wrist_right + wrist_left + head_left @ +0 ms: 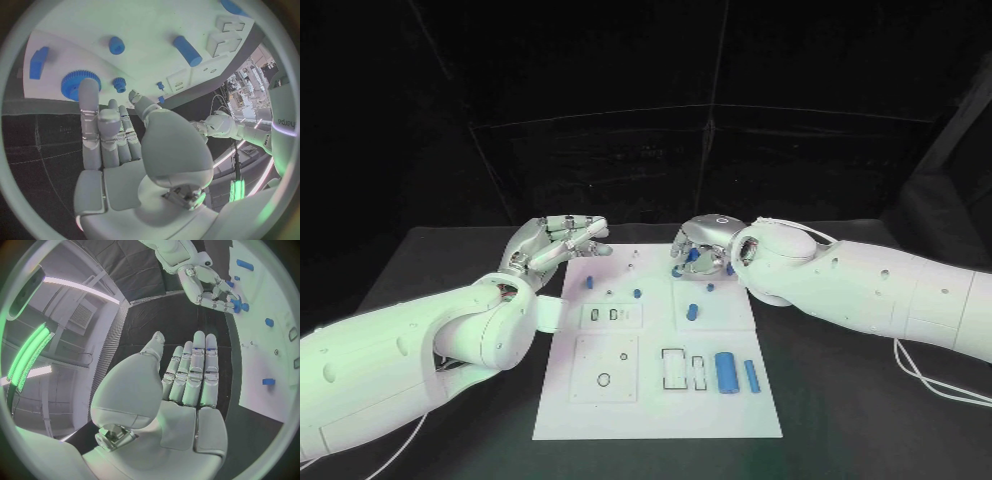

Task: Assemble the parts on the task board

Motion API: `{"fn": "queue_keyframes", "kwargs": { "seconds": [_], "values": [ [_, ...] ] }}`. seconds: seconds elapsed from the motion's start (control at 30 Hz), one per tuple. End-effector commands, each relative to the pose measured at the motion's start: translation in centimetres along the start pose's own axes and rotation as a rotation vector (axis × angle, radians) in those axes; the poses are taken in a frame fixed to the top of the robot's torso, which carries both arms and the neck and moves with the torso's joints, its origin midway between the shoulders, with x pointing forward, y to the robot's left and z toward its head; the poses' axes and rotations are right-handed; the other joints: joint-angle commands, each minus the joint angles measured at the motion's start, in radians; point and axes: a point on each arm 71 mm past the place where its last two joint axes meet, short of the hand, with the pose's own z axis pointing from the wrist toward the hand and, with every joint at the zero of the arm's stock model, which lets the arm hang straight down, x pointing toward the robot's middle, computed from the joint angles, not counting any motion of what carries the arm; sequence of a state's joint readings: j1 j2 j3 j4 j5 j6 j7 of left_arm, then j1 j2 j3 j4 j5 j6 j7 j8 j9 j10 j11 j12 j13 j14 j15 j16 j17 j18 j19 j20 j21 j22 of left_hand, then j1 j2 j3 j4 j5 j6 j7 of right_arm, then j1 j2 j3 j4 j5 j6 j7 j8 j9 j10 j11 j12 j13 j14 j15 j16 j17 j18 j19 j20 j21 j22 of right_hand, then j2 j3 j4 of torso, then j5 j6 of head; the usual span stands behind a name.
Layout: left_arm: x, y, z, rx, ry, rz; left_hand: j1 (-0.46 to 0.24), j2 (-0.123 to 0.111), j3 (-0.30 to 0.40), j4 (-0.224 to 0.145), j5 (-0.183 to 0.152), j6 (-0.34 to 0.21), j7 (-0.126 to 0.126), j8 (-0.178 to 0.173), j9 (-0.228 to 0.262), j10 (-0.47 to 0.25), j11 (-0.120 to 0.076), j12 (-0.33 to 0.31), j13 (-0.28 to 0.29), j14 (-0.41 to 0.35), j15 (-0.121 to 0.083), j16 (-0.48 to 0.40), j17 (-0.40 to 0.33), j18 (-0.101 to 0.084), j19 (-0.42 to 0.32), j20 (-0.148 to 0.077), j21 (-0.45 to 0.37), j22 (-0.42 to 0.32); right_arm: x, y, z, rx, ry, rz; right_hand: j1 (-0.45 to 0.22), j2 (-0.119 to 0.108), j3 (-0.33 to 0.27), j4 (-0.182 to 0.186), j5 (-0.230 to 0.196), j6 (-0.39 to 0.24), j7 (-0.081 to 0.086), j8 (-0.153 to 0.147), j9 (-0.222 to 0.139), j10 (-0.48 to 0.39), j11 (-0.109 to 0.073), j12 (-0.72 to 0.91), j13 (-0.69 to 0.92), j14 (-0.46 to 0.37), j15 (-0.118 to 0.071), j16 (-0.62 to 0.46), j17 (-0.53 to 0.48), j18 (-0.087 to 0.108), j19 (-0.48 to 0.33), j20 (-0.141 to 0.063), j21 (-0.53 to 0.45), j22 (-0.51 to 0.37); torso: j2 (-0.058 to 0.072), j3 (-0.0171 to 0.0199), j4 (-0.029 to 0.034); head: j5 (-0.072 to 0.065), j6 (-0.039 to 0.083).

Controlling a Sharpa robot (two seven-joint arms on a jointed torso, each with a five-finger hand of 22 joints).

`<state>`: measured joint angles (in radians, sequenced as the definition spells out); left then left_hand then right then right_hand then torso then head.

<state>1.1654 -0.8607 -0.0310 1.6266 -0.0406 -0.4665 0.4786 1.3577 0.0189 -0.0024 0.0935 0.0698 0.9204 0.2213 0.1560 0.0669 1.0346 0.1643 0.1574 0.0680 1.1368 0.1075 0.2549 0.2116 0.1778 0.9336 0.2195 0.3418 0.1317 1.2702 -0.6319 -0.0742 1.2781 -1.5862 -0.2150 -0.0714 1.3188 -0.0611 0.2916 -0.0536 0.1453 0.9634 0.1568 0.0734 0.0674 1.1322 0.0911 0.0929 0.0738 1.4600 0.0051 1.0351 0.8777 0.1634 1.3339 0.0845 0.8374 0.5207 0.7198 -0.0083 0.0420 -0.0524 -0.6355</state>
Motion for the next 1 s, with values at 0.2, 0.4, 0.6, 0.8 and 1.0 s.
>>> {"fn": "queue_keyframes", "kwargs": {
  "seconds": [0.2, 0.4, 0.6, 0.8, 1.0],
  "values": [
    [0.3, -0.1, 0.0, 0.000, 0.028, -0.001, -0.010, -0.002, -0.005, 0.001, -0.001, 0.001, 0.004, -0.005, -0.001, 0.005, 0.000, -0.006, -0.002, 0.008, -0.001, 0.006, 0.002, 0.006, 0.007, -0.001, 0.007, -0.002, 0.2, 0.1, 0.6, 0.014, 0.039, -0.040, 0.007, -0.021, 0.021, 0.021, 0.016, -0.011, 0.001, -0.003, 0.000, -0.006, 0.000, 0.007, -0.002, 0.037, -0.004, 0.066, 0.066, -0.011, -0.001, 0.011, 0.077, 0.075, 0.011, 0.0034, 0.0059, 0.003, -0.003],
    [0.3, -0.1, 0.1, 0.000, 0.029, -0.002, -0.011, -0.001, -0.005, 0.001, -0.001, 0.000, 0.004, -0.005, -0.001, 0.005, 0.000, -0.007, -0.002, 0.008, -0.001, 0.006, 0.002, 0.006, 0.007, -0.001, 0.007, -0.002, 0.3, 0.0, 0.9, 0.030, 0.050, -0.050, 0.010, -0.022, 0.033, 0.029, 0.020, -0.011, 0.001, -0.003, 0.001, -0.006, 0.000, 0.008, -0.003, 0.038, -0.003, 0.094, 0.094, -0.014, -0.003, 0.013, 0.107, 0.107, 0.012, 0.0031, 0.0051, 0.002, -0.006],
    [0.2, -0.2, 0.1, 0.006, 0.025, 0.001, -0.012, 0.004, -0.004, 0.001, 0.000, 0.001, 0.004, -0.006, -0.001, 0.006, 0.000, -0.008, -0.001, 0.010, -0.001, 0.006, 0.005, 0.006, 0.009, -0.001, 0.007, -0.002, 0.4, 0.0, 1.0, 0.039, 0.065, -0.061, 0.013, -0.022, 0.048, 0.039, 0.024, -0.007, 0.000, 0.000, 0.001, 0.006, -0.003, 0.014, -0.001, 0.041, -0.006, 0.135, 0.138, -0.020, 0.006, 0.013, 0.162, 0.172, 0.016, 0.0030, 0.0053, 0.004, -0.002],
    [0.2, -0.2, 0.1, 0.006, 0.026, 0.001, -0.012, 0.005, -0.003, 0.001, 0.000, 0.001, 0.004, -0.006, -0.001, 0.006, 0.000, -0.009, -0.001, 0.010, -0.001, 0.006, 0.005, 0.006, 0.009, -0.001, 0.007, -0.002, 0.6, 0.1, 1.3, 0.042, 0.095, -0.067, 0.020, -0.023, 0.063, 0.042, 0.026, 0.001, -0.002, 0.002, 0.002, 0.011, -0.004, 0.015, -0.002, 0.042, -0.006, 0.157, 0.159, -0.024, 0.009, 0.013, 0.193, 0.205, 0.018, 0.0041, 0.0066, 0.003, -0.006],
    [0.1, -0.2, 0.1, 0.000, 0.030, -0.001, -0.012, 0.006, -0.003, 0.002, 0.000, 0.001, 0.005, -0.007, -0.001, 0.006, 0.000, -0.009, -0.001, 0.010, -0.001, 0.006, 0.006, 0.006, 0.010, -0.001, 0.007, -0.002, 0.8, 0.1, 1.4, 0.048, 0.113, -0.069, 0.022, -0.025, 0.075, 0.046, 0.028, 0.016, -0.003, 0.008, 0.004, 0.018, -0.004, 0.016, -0.002, 0.041, -0.007, 0.171, 0.171, -0.026, 0.007, 0.013, 0.213, 0.226, 0.019, 0.0036, 0.0058, 0.005, -0.008]
  ]
}}
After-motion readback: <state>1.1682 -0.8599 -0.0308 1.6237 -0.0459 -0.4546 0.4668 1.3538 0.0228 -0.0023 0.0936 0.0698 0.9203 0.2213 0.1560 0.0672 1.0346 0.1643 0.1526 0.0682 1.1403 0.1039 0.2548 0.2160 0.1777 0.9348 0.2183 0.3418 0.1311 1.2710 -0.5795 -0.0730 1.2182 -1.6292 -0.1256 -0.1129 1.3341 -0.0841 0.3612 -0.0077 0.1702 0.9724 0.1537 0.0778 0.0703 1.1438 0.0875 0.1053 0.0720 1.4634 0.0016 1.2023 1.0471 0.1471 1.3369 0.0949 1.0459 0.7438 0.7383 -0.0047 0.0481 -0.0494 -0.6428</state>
